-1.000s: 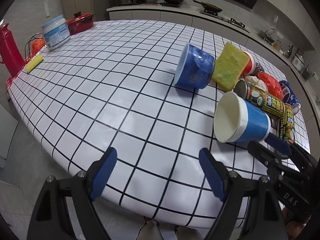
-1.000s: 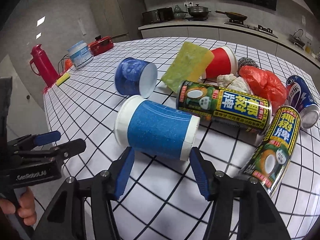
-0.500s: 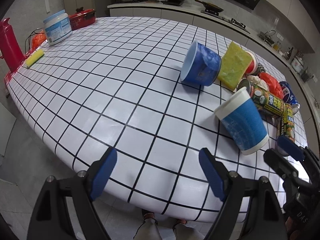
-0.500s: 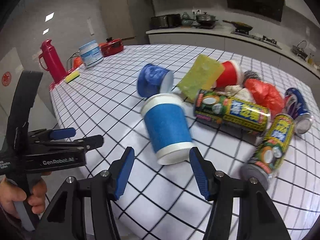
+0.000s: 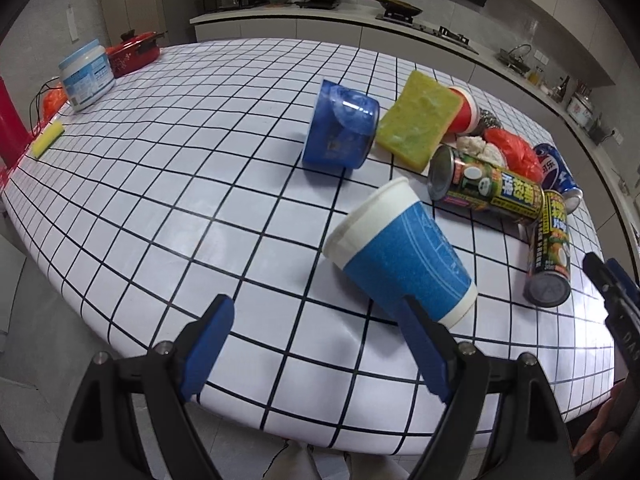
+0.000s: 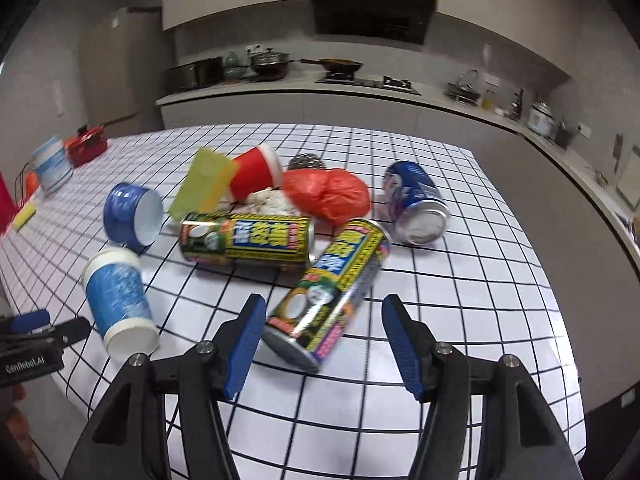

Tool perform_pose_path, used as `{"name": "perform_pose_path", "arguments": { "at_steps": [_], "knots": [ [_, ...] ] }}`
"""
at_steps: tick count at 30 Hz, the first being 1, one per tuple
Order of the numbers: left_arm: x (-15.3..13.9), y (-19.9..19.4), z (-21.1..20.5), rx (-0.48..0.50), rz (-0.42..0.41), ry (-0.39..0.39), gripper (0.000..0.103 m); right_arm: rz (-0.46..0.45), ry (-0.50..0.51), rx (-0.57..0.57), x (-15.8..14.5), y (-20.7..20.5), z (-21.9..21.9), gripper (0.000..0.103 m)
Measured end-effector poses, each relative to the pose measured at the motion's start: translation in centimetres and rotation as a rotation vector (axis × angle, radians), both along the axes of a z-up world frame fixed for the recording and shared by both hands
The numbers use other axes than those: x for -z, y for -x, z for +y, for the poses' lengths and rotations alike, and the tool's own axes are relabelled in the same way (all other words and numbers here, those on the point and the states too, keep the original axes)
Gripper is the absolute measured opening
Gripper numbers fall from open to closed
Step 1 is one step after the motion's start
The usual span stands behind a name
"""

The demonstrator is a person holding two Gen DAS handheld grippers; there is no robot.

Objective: Collect trash
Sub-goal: 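Grasp the blue paper cup with the left tool while the right tool approaches a coconut can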

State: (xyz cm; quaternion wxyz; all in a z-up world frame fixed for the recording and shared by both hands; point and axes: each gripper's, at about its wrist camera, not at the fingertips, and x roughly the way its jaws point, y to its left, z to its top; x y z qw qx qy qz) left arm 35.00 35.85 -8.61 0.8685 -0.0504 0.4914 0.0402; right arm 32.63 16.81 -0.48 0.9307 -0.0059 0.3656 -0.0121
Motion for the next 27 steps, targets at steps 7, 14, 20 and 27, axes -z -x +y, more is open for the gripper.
{"name": "perform_pose_path", "arguments": {
  "at_steps": [7,14,20,27],
  "knots": [
    [-0.1,0.0,0.4,-0.020,0.019,0.081,0.085,0.033,-0.037,0.011,0.6,-0.6,-1.5,0.065],
    [-0.6,-0.3,-0.5,-0.020,0.017,0.115,0.085,0.045,-0.055,0.024,1.2,-0.9,-1.8,0.066],
    [-0.9,-0.8,-1.4,-0.001,0.019,0.151,0.085,0.047,-0.067,0.047,1.1,-1.0,-2.6,0.069],
    [-0.9,-1.3,-2.6,0.028,0.027,0.167,0.085,0.044,-0.074,0.078,1.1,-0.8,-3.5,0.072]
  ]
}}
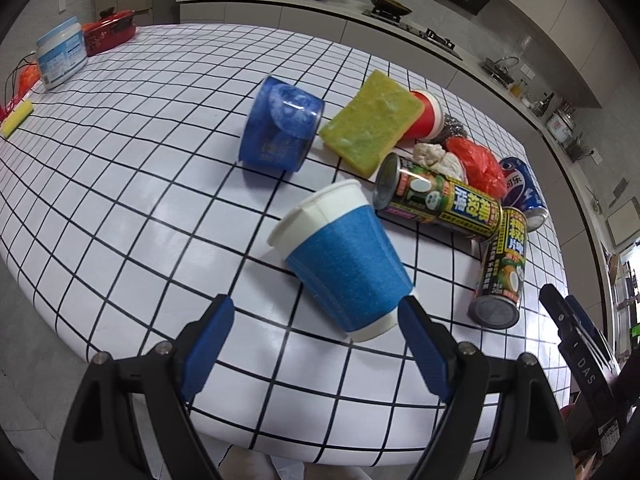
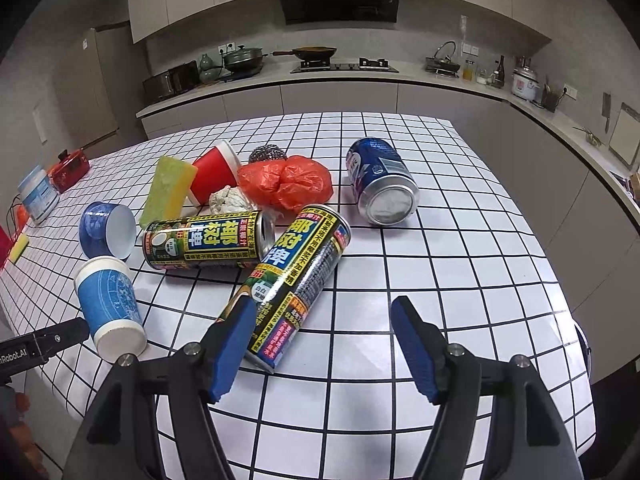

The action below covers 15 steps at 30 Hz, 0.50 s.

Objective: Collect trash
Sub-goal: 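Grasp the blue paper cup with the left tool while the right tool approaches a coconut can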

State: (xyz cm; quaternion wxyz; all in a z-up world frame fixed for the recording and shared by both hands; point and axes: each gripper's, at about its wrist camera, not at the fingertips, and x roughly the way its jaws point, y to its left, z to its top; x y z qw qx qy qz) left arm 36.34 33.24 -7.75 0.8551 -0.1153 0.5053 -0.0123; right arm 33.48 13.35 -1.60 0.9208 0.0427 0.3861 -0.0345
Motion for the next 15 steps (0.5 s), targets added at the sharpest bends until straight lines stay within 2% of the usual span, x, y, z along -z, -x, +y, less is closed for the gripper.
{"name": "perform_pose_path", "arguments": {
  "at_steps": [7,15],
  "knots": [
    [0.10,-0.25,-0.29,0.008,0.004,-0.004,0.085,-0.023,0.002,0.012,-0.67,0.31,-0.55,0.072],
    [0.62,-0.64,-0.07,0.001,0.029,0.013,0.085,-0.007,0.000,0.025,-0.29,-0.07,-0.49,0.072]
  ]
}}
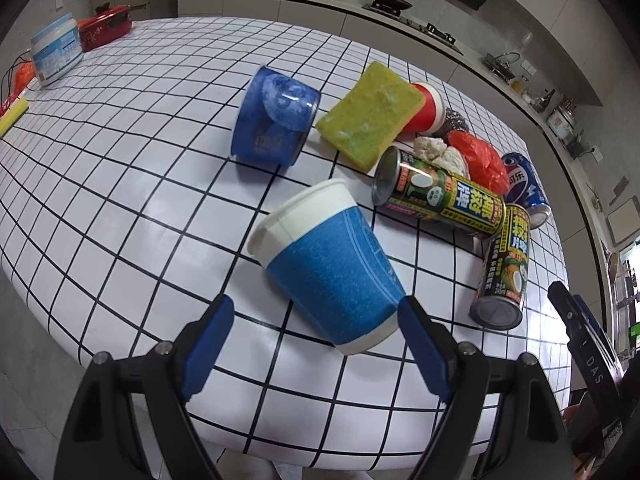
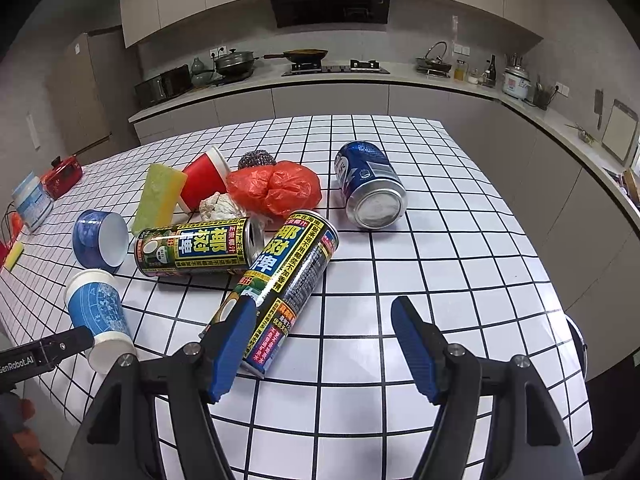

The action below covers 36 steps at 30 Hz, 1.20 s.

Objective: Collect trash
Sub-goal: 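Grasp the blue paper cup with the left tool while the right tool approaches a coconut can, then grasp the coconut-drink can with the right tool and lift it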

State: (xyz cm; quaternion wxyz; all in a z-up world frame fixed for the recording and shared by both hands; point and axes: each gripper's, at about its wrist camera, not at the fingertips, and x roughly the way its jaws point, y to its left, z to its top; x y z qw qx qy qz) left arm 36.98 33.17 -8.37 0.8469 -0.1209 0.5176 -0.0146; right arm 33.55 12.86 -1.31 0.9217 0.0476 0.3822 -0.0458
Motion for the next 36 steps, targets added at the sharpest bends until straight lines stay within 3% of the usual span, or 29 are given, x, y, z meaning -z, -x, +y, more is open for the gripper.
{"name": "perform_pose_path", "arguments": {
  "at_steps": [13,21,24,27,36],
  "knots": [
    [1.3,-2.8,-0.7,-0.003,0.040,0.073,0.088,0.015,-0.018,0.001,0.4,-0.8,-0.1,0.072],
    [1.7,-4.5,-0.4,0.005,0.033,0.045,0.088,0.021,-0.040,0.011,0.6,-1.9,-0.3,0.072],
    [2.4,-4.6,0.1,0.006,0.042,0.061,0.083,0.036,-0.054,0.009,1.0,-2.5,-0.2,0.072],
    [2.9,-4.5,0.6,0.020,0.041,0.079,0.069,0.061,-0.082,0.010,1.7,-3.2,-0.1,0.072],
    [2.5,-3.7,1.4,0.081,0.008,0.061,0.064,0.109,-0.213,0.012,2.8,-5.3,0.2,0.075]
  ]
}}
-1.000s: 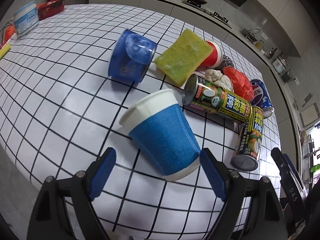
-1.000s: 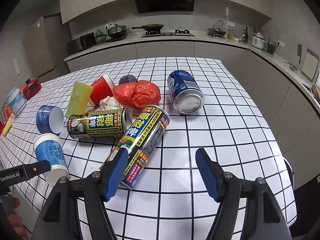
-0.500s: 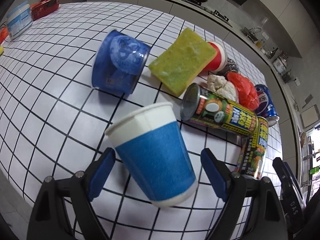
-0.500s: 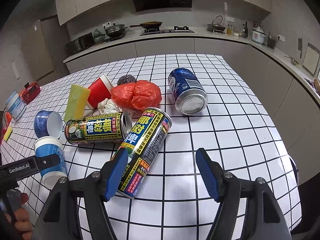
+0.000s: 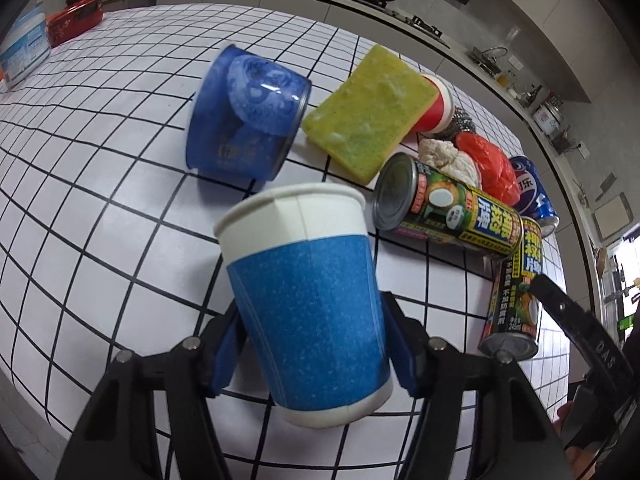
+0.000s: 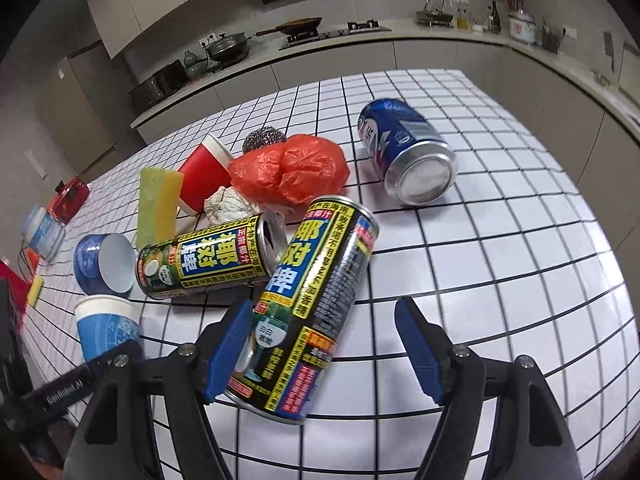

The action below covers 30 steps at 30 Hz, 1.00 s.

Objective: Collect trash
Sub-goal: 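Grasp the coconut-drink can with the right tool and lift it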

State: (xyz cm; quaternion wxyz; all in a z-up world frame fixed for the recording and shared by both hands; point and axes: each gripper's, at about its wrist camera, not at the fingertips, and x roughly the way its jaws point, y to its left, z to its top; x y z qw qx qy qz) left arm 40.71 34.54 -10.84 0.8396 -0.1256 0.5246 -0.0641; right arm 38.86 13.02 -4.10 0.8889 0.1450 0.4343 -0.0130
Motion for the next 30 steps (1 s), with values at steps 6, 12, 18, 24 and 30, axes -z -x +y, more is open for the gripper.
{"name": "perform_pose_path", "arguments": {
  "at_steps": [6,12,18,24,30],
  "knots": [
    [-0.6,0.6,0.2,0.028,-0.033,-0.039,0.063,0.047,-0.057,-0.003,1.5,-1.4,0.9,0.075],
    [-1.2,0.9,-0.5,0.060,-0.066,-0.071,0.063,0.072,-0.076,0.004,2.5,-1.8,1.6,0.071],
    [-1.8,1.5,-0.7,0.074,-0.090,-0.071,0.062,0.055,-0.081,-0.003,2.7,-1.2,1.3,0.058],
    [-2.5,2.3,-2.1,0.091,-0.111,-0.061,0.062,0.015,-0.048,-0.026,1.9,0.9,0.5,0.055],
    [-3.2,3.1,-4.8,0.102,-0.135,-0.056,0.062,-0.030,-0.053,-0.025,0.7,3.1,-2.0,0.055]
  ]
}}
